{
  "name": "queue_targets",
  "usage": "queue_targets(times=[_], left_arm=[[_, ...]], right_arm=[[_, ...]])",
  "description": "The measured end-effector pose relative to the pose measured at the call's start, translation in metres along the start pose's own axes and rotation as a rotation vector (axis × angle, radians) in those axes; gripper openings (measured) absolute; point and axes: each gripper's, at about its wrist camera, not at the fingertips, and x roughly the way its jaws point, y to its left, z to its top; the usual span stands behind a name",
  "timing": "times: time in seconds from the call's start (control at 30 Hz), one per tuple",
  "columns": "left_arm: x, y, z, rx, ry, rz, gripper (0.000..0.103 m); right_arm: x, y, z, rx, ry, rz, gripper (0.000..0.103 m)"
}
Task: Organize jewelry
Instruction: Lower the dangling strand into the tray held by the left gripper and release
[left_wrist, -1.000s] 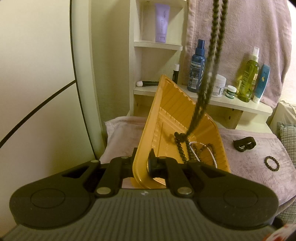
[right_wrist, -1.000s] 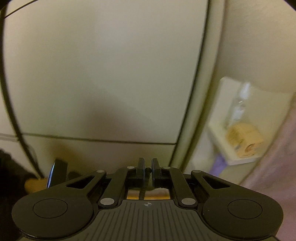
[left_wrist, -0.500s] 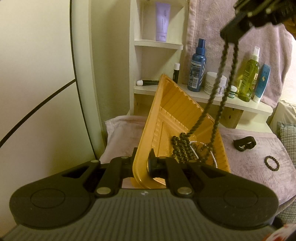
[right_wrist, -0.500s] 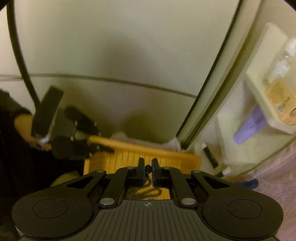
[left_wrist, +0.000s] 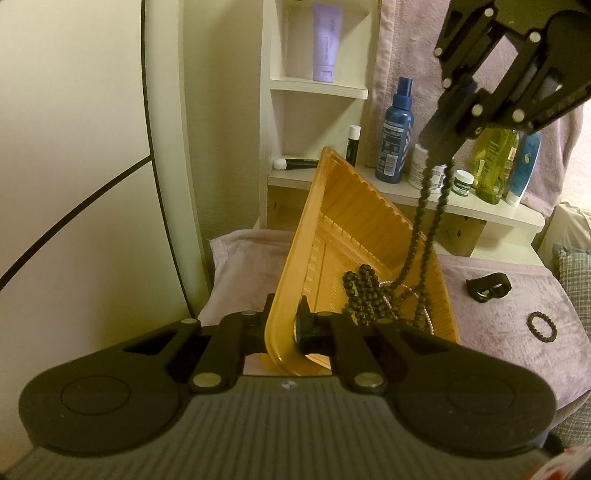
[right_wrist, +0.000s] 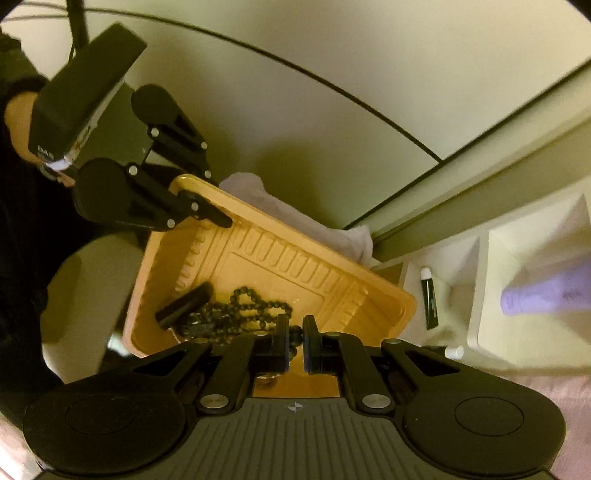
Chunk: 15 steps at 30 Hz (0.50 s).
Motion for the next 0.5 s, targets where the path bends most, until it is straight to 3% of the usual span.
queue_targets(times=[0.17,0.5], left_arm=[[0.0,0.001,0.0,-0.003,0.0,-0.002,0.008],[0.0,0.002,0.001,-0.004,0.002,-0.004,0.008]], right_arm=[[0.007,0.001,0.0,-0.025,-0.006,-0.028,0.007],[-0.007,-0.004,-0.01,0.054,-0.061,-0.062,0.007]])
